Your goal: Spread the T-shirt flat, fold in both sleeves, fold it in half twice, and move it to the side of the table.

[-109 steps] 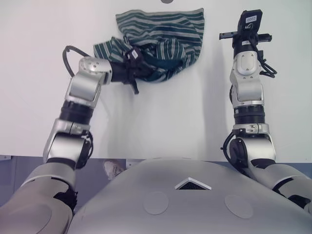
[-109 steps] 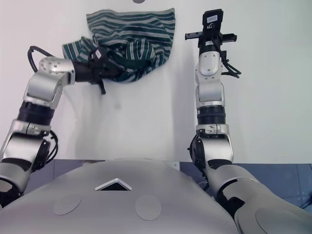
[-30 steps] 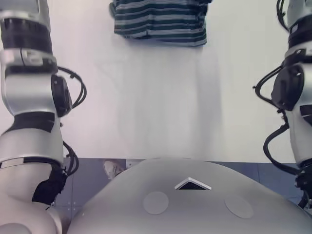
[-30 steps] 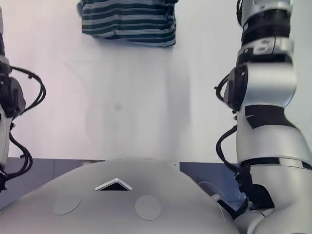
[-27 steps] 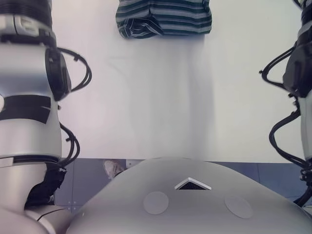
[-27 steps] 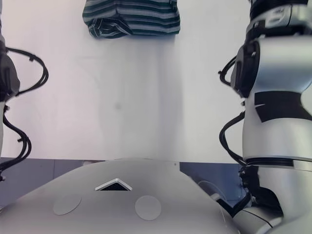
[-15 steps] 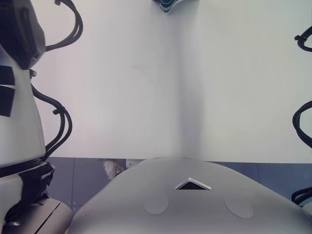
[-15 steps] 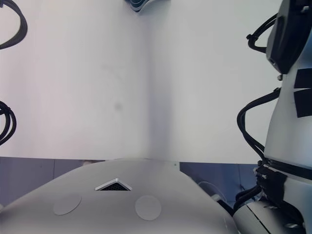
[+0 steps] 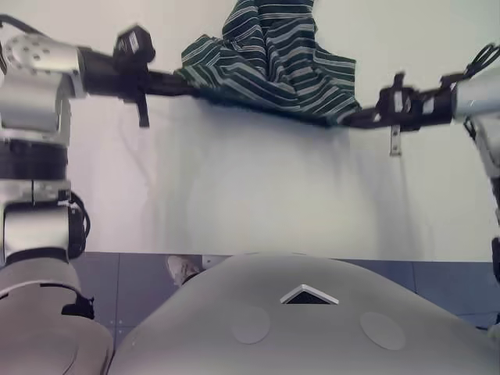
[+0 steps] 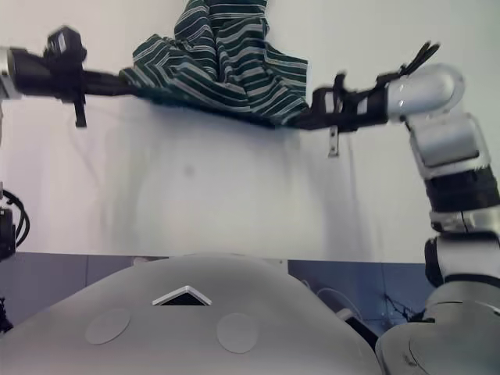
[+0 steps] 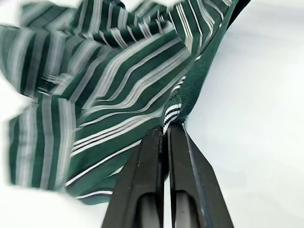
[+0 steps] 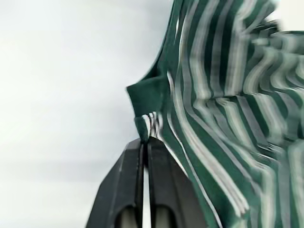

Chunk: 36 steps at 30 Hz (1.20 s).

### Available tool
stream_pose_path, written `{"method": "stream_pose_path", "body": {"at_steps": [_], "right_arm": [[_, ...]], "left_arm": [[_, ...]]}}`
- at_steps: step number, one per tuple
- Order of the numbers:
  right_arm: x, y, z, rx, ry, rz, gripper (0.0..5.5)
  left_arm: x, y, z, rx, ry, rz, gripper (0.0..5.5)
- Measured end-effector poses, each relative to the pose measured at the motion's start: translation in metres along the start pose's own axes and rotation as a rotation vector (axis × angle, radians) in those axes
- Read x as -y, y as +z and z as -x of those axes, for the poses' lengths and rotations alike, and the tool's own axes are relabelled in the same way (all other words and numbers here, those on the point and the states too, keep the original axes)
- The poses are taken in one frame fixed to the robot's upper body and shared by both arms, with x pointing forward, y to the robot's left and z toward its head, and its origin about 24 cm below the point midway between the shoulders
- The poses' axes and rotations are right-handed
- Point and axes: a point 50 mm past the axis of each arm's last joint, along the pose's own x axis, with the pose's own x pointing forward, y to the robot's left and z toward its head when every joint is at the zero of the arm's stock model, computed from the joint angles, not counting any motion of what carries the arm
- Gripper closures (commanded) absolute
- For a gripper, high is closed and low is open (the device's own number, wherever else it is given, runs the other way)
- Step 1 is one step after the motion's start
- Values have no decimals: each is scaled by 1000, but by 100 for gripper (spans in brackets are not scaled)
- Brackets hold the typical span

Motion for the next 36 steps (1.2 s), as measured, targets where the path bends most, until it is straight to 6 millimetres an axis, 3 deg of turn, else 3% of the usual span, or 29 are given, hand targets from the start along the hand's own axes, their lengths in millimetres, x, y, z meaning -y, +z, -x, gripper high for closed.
{"method": "stream_pose_path", "body": {"at_steps": [2,4,6,7,9,11,14,17,19,21,22,24,26,28,29,32,36], "right_arm": [[-32,5,-7,-55,89,-55,448],[-60,21,-2,-123,150,-89,423],[-50,33,13,-109,94,-103,436],[-42,36,17,-97,51,-116,464],[-2,36,23,-38,-168,-155,503],[26,32,18,-19,-291,-177,539],[50,2,-24,-82,-354,-234,548],[60,-21,-51,-148,-395,-216,548],[70,-25,-54,-203,-428,-124,548],[67,-29,-51,-256,-382,-33,548],[56,-31,-42,-282,-310,3,548],[31,-38,-18,-315,-207,3,548],[1,-40,-3,-309,-112,-36,548],[-37,-38,3,-261,-5,-153,548],[-46,-38,2,-243,12,-198,548],[-43,-35,5,-229,-27,-222,548],[22,1,24,-68,-351,-130,548]], "left_arm": [[27,-5,-2,-75,-69,-12,471],[61,4,3,-171,-178,-62,471],[63,31,22,-80,-209,-51,471],[60,42,26,-18,-206,-37,495],[21,65,24,110,17,-71,528],[-10,67,12,122,200,-82,550],[-49,33,-29,-32,387,-112,550],[-61,1,-52,-118,423,-92,550],[-64,-17,-60,-162,419,-59,550],[-57,-34,-58,-237,352,-83,550],[-44,-42,-46,-275,276,-121,550],[-13,-60,-14,-342,172,-125,550],[18,-67,3,-371,89,-100,550],[47,-70,8,-362,45,-15,550],[52,-71,6,-352,53,26,550],[60,-60,0,-284,43,93,550],[23,0,5,-41,198,2,550]]}}
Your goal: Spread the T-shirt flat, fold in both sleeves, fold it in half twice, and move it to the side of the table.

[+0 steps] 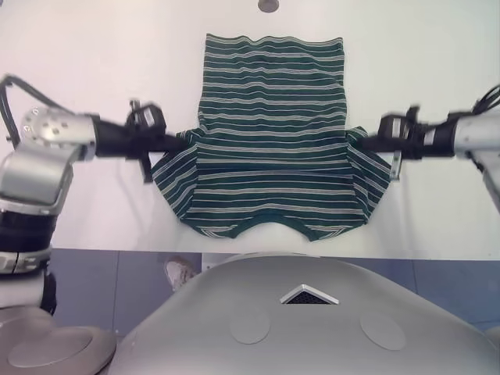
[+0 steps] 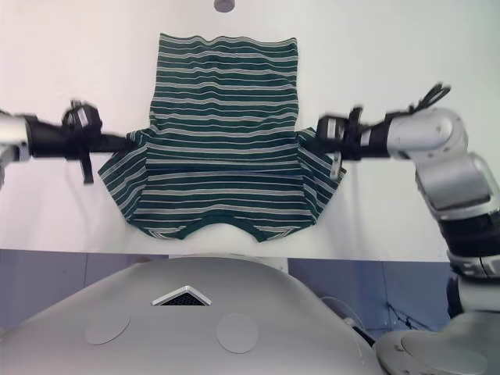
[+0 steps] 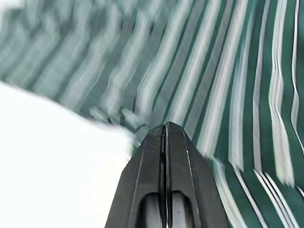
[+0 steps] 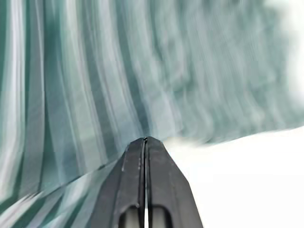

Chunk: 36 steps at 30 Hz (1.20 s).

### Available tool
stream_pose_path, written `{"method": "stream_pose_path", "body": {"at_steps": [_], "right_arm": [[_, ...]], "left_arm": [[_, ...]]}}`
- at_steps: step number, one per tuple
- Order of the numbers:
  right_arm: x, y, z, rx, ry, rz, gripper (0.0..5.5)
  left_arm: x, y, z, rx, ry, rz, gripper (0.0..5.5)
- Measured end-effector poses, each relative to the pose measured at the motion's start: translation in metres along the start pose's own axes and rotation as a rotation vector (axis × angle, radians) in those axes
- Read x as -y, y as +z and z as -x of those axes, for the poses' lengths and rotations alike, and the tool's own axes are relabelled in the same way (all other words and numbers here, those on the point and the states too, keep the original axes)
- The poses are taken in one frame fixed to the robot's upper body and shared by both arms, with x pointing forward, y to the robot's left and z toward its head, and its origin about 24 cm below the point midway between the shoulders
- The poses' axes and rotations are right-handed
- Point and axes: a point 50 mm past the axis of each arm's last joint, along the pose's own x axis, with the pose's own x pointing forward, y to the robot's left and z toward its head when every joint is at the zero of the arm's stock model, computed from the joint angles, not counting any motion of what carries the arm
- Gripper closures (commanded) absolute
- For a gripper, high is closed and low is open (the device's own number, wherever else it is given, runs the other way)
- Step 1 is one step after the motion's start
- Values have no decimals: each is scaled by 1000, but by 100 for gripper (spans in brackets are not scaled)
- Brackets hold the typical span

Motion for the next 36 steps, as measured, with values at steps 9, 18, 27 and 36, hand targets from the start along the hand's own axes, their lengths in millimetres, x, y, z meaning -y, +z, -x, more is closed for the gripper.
{"method": "stream_pose_path", "body": {"at_steps": [9,18,27,36], "right_arm": [[34,0,-130,22,-197,-119,550],[65,-23,-135,-158,-503,25,550],[76,32,-125,82,-584,135,550],[76,31,-111,86,-621,125,550]], "left_arm": [[-34,-23,-9,15,198,159,479],[1,-70,16,-40,129,459,424],[11,-83,-5,-46,70,497,501],[18,-35,-17,179,-73,493,547]]}}
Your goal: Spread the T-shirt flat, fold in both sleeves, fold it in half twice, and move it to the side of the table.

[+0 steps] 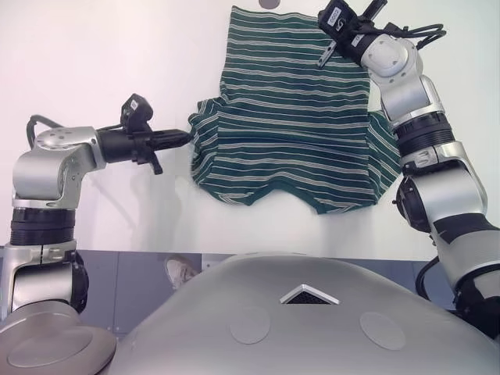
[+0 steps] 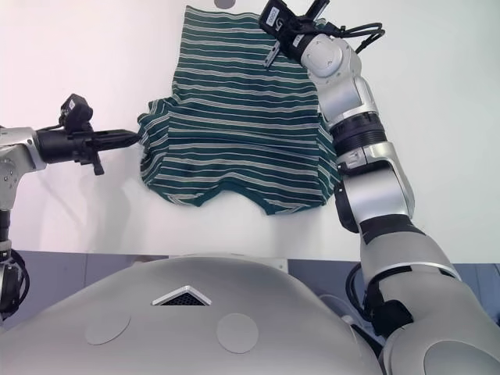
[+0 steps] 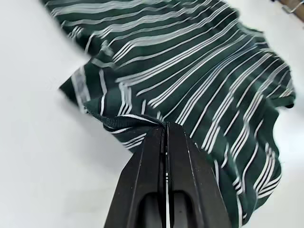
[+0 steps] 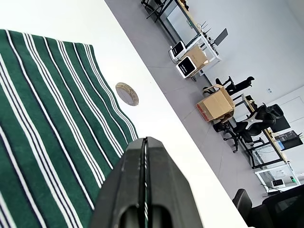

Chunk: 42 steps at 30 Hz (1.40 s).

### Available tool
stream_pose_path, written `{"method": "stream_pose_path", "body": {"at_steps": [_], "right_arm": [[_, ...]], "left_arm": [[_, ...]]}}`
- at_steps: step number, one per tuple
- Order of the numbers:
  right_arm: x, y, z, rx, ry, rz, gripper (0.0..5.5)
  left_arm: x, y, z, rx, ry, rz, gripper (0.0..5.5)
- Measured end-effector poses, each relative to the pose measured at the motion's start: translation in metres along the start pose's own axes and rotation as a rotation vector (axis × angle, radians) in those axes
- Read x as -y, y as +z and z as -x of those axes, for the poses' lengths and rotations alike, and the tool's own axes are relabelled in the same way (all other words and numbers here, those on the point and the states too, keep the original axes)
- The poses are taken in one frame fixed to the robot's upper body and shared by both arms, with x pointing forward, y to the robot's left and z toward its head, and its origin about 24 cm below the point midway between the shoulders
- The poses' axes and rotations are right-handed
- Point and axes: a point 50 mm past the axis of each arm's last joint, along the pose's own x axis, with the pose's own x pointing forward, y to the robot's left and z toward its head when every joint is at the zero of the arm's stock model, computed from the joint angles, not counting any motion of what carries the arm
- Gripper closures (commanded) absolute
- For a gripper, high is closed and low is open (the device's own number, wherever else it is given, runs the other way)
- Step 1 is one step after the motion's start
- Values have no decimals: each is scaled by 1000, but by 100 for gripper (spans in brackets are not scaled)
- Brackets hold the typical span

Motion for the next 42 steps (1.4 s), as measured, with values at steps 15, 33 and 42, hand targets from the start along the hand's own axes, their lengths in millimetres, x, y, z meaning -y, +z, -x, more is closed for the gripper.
{"method": "stream_pose_path", "body": {"at_steps": [15,33,42], "right_arm": [[-18,-30,76,-81,-29,-619,396],[-18,-128,235,-440,266,-1115,332],[-19,-130,222,-420,358,-1122,484]], "left_arm": [[42,-6,-74,-143,-76,-167,454],[44,33,-65,311,141,-77,454],[31,19,-77,339,206,-28,454]]}}
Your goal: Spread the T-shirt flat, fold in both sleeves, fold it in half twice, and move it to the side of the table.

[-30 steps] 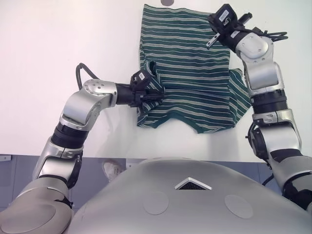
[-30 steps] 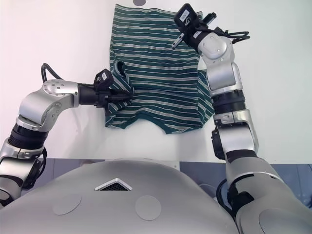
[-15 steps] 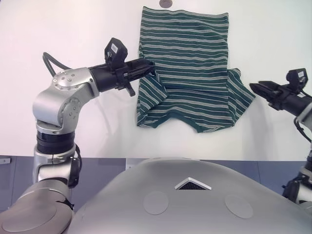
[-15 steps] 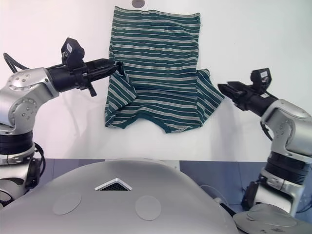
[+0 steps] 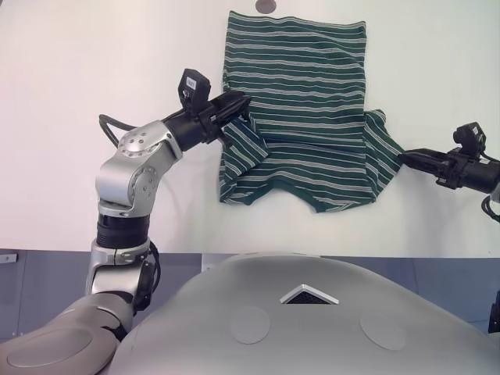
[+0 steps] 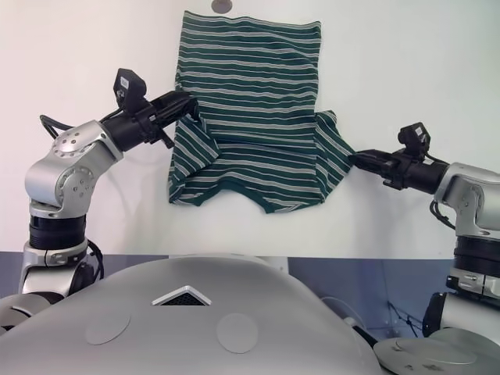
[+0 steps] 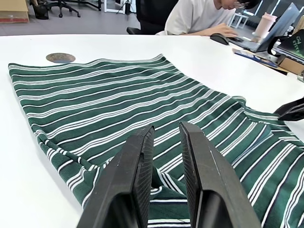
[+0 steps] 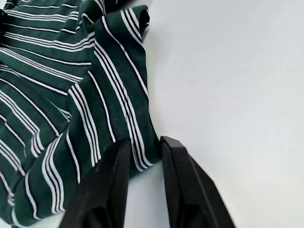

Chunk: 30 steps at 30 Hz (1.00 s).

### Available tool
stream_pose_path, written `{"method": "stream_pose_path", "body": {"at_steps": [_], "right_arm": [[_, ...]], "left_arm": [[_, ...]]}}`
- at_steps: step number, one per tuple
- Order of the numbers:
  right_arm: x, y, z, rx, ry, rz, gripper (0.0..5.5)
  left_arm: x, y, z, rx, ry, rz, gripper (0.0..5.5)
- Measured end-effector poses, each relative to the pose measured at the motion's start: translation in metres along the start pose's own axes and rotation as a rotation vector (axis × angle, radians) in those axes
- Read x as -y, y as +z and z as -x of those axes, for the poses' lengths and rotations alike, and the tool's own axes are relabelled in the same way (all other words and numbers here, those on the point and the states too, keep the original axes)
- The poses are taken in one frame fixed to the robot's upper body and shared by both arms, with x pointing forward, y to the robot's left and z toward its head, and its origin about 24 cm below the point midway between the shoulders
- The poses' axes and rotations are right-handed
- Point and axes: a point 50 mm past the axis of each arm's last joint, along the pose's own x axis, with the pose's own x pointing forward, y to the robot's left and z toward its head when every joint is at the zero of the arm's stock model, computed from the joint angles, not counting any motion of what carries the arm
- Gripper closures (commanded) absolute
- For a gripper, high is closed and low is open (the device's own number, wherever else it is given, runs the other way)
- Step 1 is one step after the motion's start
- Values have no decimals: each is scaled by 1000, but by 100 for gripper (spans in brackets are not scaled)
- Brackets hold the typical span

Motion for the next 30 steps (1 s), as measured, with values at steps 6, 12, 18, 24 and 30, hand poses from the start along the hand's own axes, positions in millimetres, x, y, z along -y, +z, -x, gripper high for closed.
{"method": "stream_pose_path", "body": {"at_steps": [6,12,18,24,30], "right_arm": [[-13,8,-3,-6,55,55,549],[-69,63,3,39,225,372,549],[-111,47,-59,-141,323,556,477],[-128,41,-76,-176,308,659,357],[-111,83,-30,14,114,999,285]], "left_arm": [[-2,-4,0,-3,14,-12,454],[-2,-6,0,-19,9,-19,454],[-2,-1,-5,-42,3,-81,454],[-5,-18,5,-146,53,-338,454],[-17,-11,48,-228,-30,-737,353]]}}
